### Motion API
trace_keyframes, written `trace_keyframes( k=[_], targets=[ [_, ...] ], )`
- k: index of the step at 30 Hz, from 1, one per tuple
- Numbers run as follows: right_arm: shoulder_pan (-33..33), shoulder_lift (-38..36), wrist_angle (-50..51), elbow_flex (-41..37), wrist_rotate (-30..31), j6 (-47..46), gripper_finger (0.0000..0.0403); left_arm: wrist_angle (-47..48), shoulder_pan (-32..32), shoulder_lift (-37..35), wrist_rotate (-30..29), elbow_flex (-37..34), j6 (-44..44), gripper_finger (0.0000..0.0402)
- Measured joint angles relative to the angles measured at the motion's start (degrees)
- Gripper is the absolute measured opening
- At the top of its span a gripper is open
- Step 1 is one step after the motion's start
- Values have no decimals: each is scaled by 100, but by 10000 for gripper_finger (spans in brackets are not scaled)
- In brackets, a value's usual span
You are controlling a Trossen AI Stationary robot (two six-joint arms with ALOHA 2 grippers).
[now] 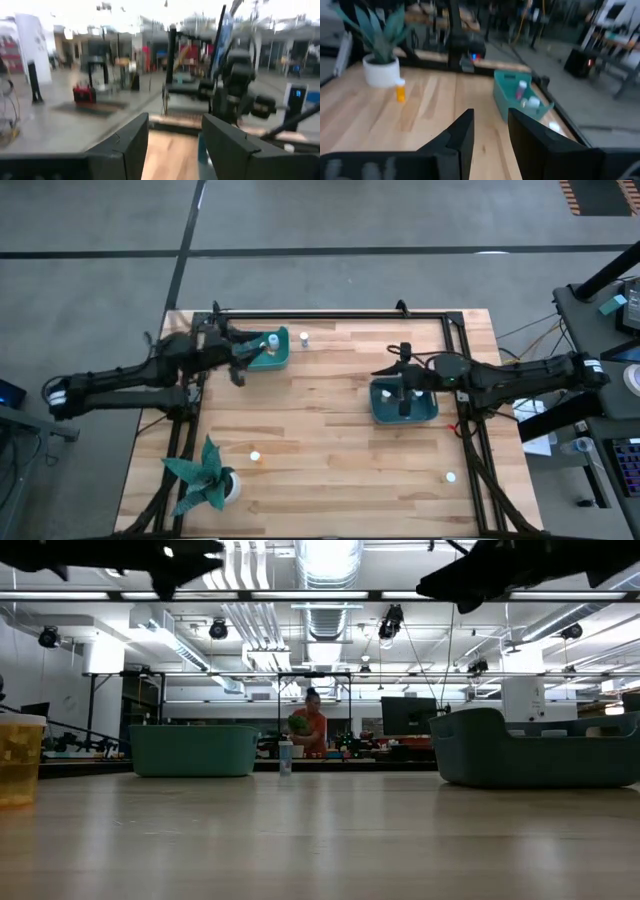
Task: Pick and place medicine bottles into bin by pill shape (circle, oval)
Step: Put the blue capsule bottle into the green bin
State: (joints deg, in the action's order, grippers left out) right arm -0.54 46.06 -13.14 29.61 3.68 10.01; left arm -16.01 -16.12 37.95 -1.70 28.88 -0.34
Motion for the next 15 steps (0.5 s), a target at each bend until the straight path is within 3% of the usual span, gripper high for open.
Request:
trace_keyframes(
  k=[7,15],
  targets=[
    [-69,-294,-1290,-811,-102,181,109,-8,2,1129,7,650,-32,169],
    [-468,-398,-2263,-1238,-403,326,109,841,-2,2104,5,1511,419,169]
  ],
)
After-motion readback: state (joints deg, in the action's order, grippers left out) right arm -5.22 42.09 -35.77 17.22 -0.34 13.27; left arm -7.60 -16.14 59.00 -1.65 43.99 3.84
